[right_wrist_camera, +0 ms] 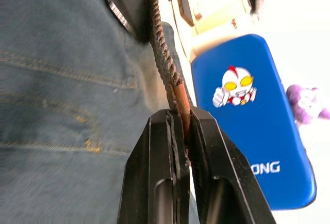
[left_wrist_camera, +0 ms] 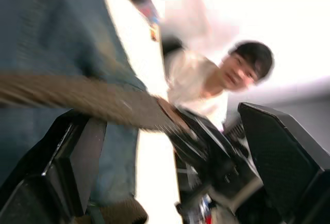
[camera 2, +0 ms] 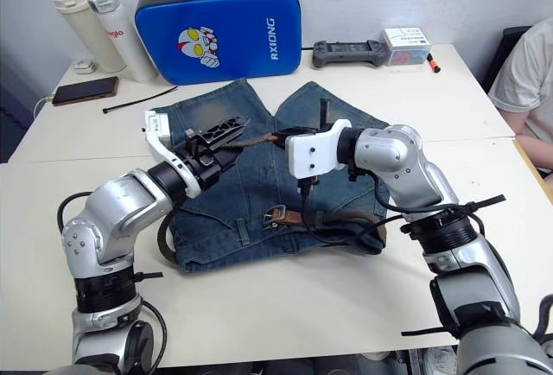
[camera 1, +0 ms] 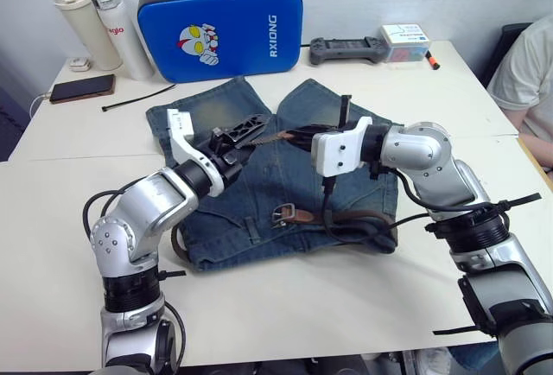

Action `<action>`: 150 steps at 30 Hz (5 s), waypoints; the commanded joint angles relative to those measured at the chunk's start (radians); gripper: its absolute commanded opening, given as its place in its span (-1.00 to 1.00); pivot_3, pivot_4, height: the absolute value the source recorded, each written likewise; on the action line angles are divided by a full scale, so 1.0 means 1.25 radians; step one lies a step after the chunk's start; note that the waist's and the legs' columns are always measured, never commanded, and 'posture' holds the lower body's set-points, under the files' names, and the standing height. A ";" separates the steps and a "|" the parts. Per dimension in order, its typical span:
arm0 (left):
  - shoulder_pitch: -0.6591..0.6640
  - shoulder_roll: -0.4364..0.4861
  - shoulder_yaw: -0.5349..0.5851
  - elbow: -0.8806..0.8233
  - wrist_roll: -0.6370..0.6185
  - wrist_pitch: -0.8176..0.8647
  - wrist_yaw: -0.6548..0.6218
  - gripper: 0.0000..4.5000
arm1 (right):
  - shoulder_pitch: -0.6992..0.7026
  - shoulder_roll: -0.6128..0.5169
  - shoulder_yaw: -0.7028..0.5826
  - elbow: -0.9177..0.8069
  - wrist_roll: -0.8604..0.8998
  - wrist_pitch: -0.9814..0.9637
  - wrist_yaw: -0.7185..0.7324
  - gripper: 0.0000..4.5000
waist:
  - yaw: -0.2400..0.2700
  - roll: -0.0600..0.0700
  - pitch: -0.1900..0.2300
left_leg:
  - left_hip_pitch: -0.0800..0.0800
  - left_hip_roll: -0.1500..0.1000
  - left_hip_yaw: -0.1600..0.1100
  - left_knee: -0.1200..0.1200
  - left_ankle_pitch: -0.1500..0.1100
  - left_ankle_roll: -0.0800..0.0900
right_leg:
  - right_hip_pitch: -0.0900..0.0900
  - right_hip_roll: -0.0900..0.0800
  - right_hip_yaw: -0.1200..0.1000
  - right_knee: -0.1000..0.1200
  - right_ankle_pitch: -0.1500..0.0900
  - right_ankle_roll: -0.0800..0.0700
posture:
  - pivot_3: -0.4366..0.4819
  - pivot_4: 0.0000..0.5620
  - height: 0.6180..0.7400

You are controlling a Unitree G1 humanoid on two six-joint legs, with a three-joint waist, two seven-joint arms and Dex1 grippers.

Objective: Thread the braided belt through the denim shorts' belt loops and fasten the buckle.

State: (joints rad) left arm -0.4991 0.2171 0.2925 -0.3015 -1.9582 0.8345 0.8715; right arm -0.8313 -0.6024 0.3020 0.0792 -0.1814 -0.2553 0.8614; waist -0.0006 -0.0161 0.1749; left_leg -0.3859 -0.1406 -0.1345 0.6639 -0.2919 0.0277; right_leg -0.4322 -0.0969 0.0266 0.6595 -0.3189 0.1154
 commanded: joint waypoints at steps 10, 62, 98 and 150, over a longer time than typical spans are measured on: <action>-0.027 -0.069 0.031 0.025 -0.011 -0.016 0.084 0.42 | 0.015 -0.016 -0.045 -0.097 0.032 0.037 0.008 -1.00 | 0.005 0.000 0.000 | 0.000 0.000 0.001 0.000 0.000 0.000 | 0.000 0.000 0.002 0.000 0.000 0.000 | -0.05 -0.47 1.00; 0.526 0.488 -0.020 -0.284 -0.011 -0.091 -0.168 -1.00 | -0.004 -0.140 -0.022 -0.273 0.424 0.729 0.380 0.97 | 0.019 0.000 0.001 | 0.000 0.002 0.007 -0.012 -0.002 0.001 | -0.007 0.001 0.008 -0.006 0.001 -0.002 | -0.05 -0.47 1.00; 0.454 0.119 -0.215 -0.198 0.377 -0.188 -0.138 -1.00 | -0.027 -0.173 -0.025 -0.304 0.424 0.806 0.309 0.97 | 0.028 0.000 0.001 | 0.000 0.002 0.007 -0.010 -0.002 0.001 | -0.006 0.001 0.007 -0.007 0.002 -0.002 | -0.05 -0.47 1.00; 0.318 0.295 -0.180 -0.202 -0.002 -0.123 0.093 0.52 | 0.159 -0.149 0.034 -0.368 0.220 0.570 0.200 1.00 | 0.031 -0.001 0.001 | 0.004 0.003 0.006 -0.012 -0.002 0.001 | 0.001 0.002 0.007 -0.013 0.004 -0.001 | -0.05 -0.47 1.00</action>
State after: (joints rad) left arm -0.1181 0.5784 0.0450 -0.5095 -1.9321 0.7177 0.9708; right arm -0.6134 -0.7864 0.3821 -0.3729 0.0691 0.4603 1.0925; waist 0.0387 -0.0168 0.1756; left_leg -0.3799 -0.1363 -0.1266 0.6490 -0.2941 0.0295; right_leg -0.4304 -0.0940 0.0353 0.6433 -0.3143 0.1145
